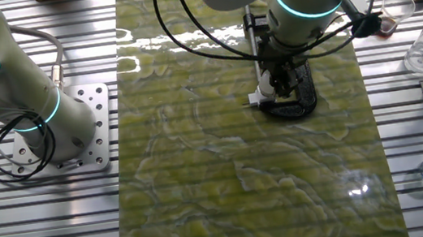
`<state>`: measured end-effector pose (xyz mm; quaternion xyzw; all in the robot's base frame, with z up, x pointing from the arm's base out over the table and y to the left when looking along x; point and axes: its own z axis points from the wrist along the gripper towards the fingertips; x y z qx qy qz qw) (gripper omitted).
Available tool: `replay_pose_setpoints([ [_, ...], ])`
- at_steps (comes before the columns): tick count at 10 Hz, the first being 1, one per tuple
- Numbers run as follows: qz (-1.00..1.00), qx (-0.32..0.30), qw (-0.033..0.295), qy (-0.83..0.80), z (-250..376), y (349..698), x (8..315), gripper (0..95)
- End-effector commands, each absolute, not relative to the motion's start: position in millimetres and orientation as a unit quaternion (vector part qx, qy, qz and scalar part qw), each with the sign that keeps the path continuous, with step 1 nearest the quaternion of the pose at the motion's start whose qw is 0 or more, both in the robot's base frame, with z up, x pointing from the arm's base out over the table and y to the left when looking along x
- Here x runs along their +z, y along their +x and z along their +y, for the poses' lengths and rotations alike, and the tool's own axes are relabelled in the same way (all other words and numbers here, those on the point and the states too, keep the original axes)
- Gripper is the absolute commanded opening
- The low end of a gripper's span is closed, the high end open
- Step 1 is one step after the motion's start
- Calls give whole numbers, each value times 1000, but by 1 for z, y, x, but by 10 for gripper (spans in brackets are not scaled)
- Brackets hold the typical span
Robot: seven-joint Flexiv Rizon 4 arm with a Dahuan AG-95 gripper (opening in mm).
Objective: Install the light bulb by rotating it
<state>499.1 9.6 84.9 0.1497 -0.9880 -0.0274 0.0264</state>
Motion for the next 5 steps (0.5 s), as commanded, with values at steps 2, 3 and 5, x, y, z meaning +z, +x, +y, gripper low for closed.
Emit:
replay_pose_setpoints([
  [2,-992,-25,34,115,10,499,85,0],
  [3,-994,-27,35,103,10,499,85,0],
  [5,-996,-32,41,69,10,499,85,0],
])
